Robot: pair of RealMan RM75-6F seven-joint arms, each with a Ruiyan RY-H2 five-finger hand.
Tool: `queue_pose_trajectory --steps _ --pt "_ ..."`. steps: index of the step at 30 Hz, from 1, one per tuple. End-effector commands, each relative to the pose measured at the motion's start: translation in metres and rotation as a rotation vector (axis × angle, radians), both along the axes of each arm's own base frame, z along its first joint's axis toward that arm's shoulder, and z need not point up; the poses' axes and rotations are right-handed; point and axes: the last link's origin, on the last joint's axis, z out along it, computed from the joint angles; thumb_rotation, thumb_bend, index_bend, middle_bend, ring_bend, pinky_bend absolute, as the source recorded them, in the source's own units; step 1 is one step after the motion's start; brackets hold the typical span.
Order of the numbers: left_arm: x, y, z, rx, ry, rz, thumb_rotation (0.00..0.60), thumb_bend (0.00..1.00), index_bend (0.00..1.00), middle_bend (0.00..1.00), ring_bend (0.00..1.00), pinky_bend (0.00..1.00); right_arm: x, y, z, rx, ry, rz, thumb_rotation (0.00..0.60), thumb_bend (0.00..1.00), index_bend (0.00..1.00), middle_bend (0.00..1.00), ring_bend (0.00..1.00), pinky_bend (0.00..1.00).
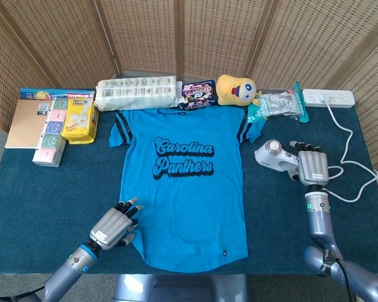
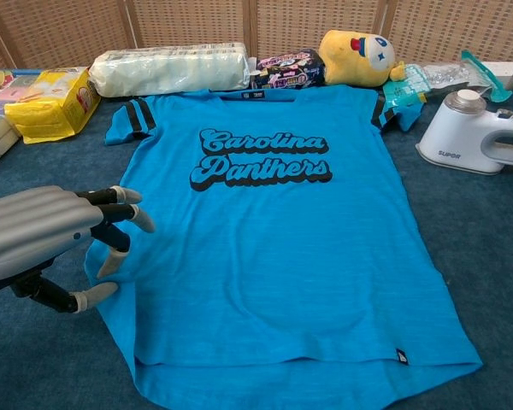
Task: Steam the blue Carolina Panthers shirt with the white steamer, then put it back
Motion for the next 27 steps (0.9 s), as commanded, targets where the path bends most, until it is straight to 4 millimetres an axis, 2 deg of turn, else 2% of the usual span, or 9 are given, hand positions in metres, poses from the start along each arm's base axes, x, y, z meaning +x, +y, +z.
queue_pose_trajectory --steps 1,10,27 --pt "0.0 0.0 0.0 0.0 -0.002 0.0 0.51 0.44 0.63 0.21 0.07 0.2 -0.001 -0.005 -0.004 0.001 0.026 -0.006 0.6 0.24 0.25 0.33 0.32 0.32" --pt "0.001 0.001 -0.002 -0.003 -0.004 0.003 0.513 0.44 0.63 0.21 0.07 0.2 -0.009 -0.016 -0.008 -0.013 0.076 -0.025 0.6 0.24 0.35 0.38 0.37 0.35" --pt "0.002 0.001 -0.004 -0.01 -0.005 0.007 0.511 0.44 0.63 0.21 0.07 0.2 -0.028 -0.029 -0.021 -0.028 0.154 -0.083 0.6 0.27 0.41 0.44 0.42 0.38"
